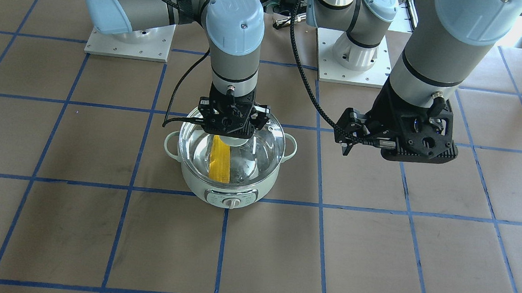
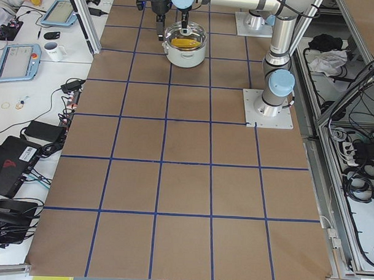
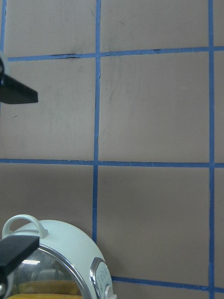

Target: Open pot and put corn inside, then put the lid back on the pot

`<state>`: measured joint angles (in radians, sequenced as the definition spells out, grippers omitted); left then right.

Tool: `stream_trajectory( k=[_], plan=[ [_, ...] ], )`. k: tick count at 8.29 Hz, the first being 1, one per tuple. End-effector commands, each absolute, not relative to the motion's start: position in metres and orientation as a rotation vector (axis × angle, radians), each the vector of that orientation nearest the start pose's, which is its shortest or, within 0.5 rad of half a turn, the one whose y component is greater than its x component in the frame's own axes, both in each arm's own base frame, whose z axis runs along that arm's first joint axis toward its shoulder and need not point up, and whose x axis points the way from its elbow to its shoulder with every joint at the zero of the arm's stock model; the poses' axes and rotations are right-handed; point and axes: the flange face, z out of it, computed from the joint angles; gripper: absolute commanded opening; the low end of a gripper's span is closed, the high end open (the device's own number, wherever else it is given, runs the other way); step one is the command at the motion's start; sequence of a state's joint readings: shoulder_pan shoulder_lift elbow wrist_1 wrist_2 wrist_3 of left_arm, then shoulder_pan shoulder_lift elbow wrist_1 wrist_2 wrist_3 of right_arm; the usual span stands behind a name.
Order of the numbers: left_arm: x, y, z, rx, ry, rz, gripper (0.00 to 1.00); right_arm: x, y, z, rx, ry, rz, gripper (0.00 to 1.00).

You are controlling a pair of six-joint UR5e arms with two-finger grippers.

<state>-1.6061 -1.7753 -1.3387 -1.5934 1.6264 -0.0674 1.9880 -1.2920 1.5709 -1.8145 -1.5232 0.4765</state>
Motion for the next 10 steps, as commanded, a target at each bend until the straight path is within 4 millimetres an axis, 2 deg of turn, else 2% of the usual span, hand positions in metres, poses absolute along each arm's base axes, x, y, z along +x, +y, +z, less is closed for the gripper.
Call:
stream_trajectory(
  k=[1, 5, 6, 10],
  plan=[
    [-0.1479, -0.5729, 0.4893, -0.047, 3.084, -0.002, 1.0, 0.3635, -0.4799, 0.3523, 0.09, 3.119, 0.104, 0.25],
    [-0.1483, -0.5735, 0.4899, -0.05, 3.088, -0.011, 1.0, 0.3636, -0.4801, 0.3524, 0.09, 3.115, 0.087, 0.26],
    [-0.1484, -0.5736, 0.4901, -0.05, 3.089, -0.014, 1.0, 0.3639, -0.4804, 0.3527, 0.09, 3.112, 0.084, 0.3],
    [-0.1486, -0.5744, 0.4881, -0.055, 3.091, -0.007, 1.0, 0.364, -0.4808, 0.352, 0.092, 3.113, 0.083, 0.97]
  ],
)
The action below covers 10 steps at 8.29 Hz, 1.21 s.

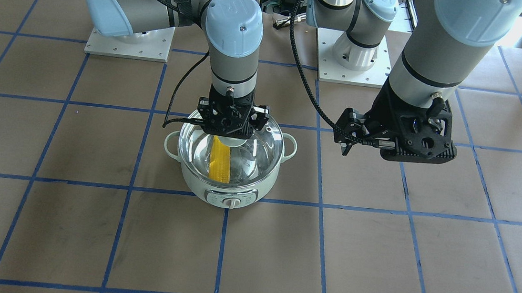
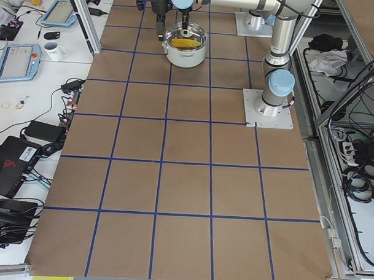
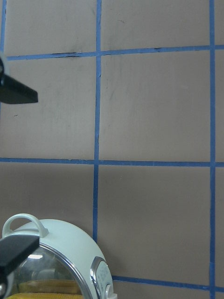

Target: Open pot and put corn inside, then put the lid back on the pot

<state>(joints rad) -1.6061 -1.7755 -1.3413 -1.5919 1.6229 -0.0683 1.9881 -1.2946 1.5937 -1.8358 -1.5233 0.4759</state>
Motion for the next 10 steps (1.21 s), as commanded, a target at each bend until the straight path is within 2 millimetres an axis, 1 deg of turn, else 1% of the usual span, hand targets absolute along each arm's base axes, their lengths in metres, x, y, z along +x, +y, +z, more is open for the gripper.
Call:
stream_trajectory(
  k=[1, 2, 3, 4, 5, 6, 7, 8, 9, 10],
  plan=[
    [-0.149, -0.574, 0.488, -0.055, 3.091, -0.007, 1.0, 0.364, -0.481, 0.352, 0.092, 3.114, 0.083, 1.0],
    [-0.149, -0.574, 0.488, -0.055, 3.091, -0.007, 1.0, 0.364, -0.481, 0.354, 0.073, 3.113, 0.075, 1.0],
    [-0.149, -0.575, 0.487, -0.059, 3.09, -0.004, 1.0, 0.355, -0.484, 0.362, 0.08, 3.122, 0.053, 1.0],
    [-0.149, -0.575, 0.487, -0.064, 3.09, -0.007, 1.0, 0.346, -0.486, 0.378, 0.05, 3.113, 0.009, 1.0],
    [-0.149, -0.576, 0.486, -0.073, 3.09, -0.007, 1.0, 0.325, -0.489, 0.396, 0.017, 3.11, -0.02, 1.0],
    [-0.149, -0.576, 0.487, -0.074, 3.09, -0.009, 1.0, 0.287, -0.493, 0.42, 0.061, 3.112, -0.031, 1.0],
    [-0.149, -0.575, 0.489, -0.071, 3.092, -0.014, 1.0, 0.246, -0.499, 0.439, 0.019, 3.114, -0.03, 1.0],
    [-0.149, -0.574, 0.491, -0.074, 3.092, -0.021, 1.0, 0.204, -0.504, 0.459, 0.032, 3.101, -0.063, 1.0],
    [-0.15, -0.574, 0.492, -0.072, 3.092, -0.023, 1.0, 0.171, -0.51, 0.47, 0.06, 3.099, -0.076, 1.0],
    [-0.15, -0.574, 0.493, -0.067, 3.093, -0.028, 1.0, 0.156, -0.511, 0.48, 0.06, 3.1, -0.085, 1.0]
  ],
)
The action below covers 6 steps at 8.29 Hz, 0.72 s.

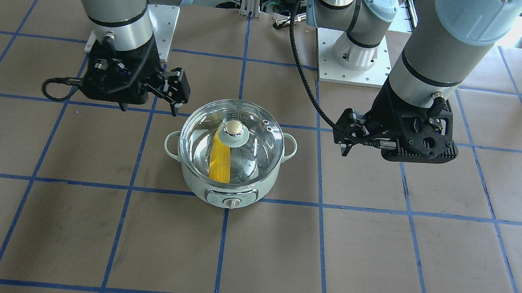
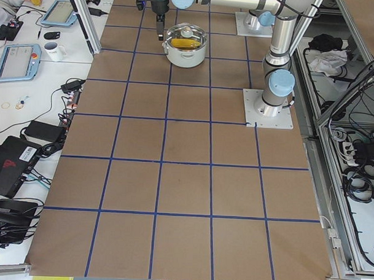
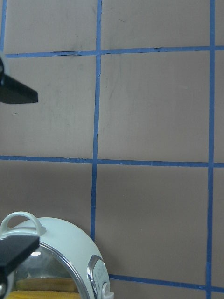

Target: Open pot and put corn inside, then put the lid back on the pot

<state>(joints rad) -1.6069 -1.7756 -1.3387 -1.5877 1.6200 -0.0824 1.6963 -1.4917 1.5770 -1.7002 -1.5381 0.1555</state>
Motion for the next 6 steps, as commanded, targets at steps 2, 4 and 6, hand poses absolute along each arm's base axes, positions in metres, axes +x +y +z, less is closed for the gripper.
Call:
stream_trajectory(
  k=[2, 4, 6],
  plan=[
    [-0.1489, -0.5744, 0.4979, -0.048, 3.095, -0.039, 1.0, 0.1535, -0.5093, 0.4869, 0.063, 3.109, -0.062, 1.0],
    [-0.148, -0.5737, 0.4967, -0.048, 3.085, -0.038, 1.0, 0.1565, -0.5078, 0.485, 0.059, 3.102, -0.049, 1.0],
    [-0.1474, -0.5703, 0.4965, -0.048, 3.081, -0.033, 1.0, 0.1565, -0.5073, 0.4845, 0.059, 3.102, -0.042, 1.0]
  ],
)
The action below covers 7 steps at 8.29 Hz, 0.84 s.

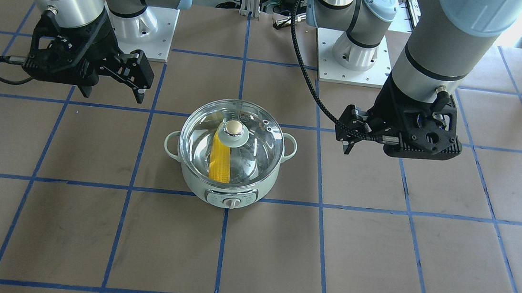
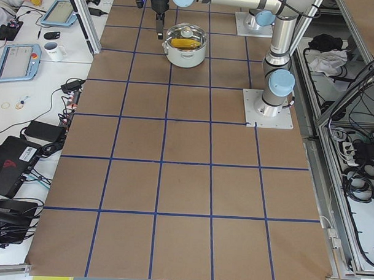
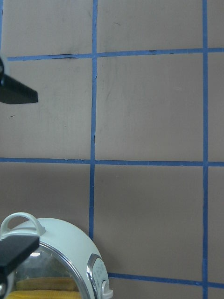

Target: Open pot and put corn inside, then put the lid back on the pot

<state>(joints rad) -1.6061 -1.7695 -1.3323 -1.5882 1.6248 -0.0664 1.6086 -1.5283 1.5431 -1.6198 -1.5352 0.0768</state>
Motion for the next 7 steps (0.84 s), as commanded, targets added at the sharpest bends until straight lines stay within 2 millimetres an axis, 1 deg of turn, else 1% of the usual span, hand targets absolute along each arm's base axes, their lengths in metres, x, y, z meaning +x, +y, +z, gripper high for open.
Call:
stream_trajectory(
  k=[1, 3, 7],
  plan=[
    [-0.146, -0.571, 0.496, -0.053, 3.082, -0.031, 1.0, 0.157, -0.507, 0.485, 0.059, 3.102, -0.044, 1.0],
    [-0.147, -0.571, 0.496, -0.05, 3.084, -0.03, 1.0, 0.157, -0.507, 0.485, 0.059, 3.101, -0.042, 1.0],
    [-0.137, -0.573, 0.495, -0.078, 3.087, -0.015, 1.0, 0.157, -0.507, 0.485, 0.058, 3.098, -0.044, 1.0]
  ],
)
